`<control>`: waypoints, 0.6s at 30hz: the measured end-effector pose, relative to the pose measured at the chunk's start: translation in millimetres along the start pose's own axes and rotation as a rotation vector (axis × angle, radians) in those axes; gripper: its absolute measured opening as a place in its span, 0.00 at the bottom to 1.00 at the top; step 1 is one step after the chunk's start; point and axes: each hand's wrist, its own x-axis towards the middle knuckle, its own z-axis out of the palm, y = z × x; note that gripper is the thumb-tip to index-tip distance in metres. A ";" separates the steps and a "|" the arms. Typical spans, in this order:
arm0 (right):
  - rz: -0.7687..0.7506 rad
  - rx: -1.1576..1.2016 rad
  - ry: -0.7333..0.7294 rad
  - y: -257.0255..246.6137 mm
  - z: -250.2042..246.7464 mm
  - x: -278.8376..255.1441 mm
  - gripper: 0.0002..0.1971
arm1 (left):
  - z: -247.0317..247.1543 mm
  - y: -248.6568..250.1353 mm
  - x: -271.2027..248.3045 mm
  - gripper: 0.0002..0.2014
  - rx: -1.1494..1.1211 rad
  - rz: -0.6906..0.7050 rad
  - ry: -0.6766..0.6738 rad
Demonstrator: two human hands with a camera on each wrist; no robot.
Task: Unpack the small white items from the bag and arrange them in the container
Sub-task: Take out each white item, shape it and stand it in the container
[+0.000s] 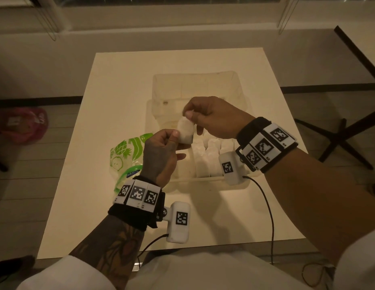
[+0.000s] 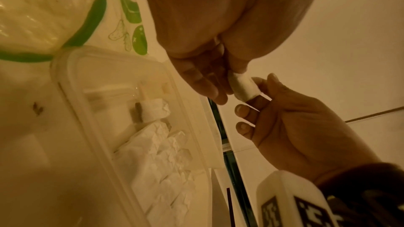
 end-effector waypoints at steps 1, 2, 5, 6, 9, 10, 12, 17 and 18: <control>-0.001 0.008 -0.029 -0.5 -1.5 -0.9 0.11 | -0.4 0.9 0.4 0.08 -0.017 -0.028 -0.017; 0.001 0.021 -0.059 -0.5 -2.8 -1.3 0.15 | -0.2 2.6 0.6 0.09 -0.047 -0.063 -0.036; -0.009 -0.050 -0.123 0.1 -3.5 -0.3 0.24 | 0.2 5.3 1.7 0.11 -0.134 -0.137 -0.090; -0.021 -0.082 -0.121 0.6 -2.5 0.6 0.22 | 0.4 6.0 1.4 0.11 -0.144 -0.146 -0.113; -0.036 -0.064 -0.067 1.3 -0.7 2.1 0.10 | 2.0 5.2 1.7 0.10 -0.136 -0.140 -0.142; -0.036 -0.057 -0.051 1.5 -0.6 2.4 0.08 | 3.1 5.0 2.1 0.10 -0.115 -0.129 -0.115; -0.025 -0.076 -0.038 2.8 -1.2 4.0 0.08 | 4.2 2.2 2.8 0.07 -0.011 -0.034 -0.009; -0.008 -0.139 -0.029 4.6 -3.5 6.9 0.06 | 4.3 -2.6 -3.8 0.08 0.304 0.463 0.171; -0.005 -0.142 -0.025 4.3 -3.8 7.1 0.06 | 4.9 -2.7 -4.4 0.10 0.335 0.522 0.182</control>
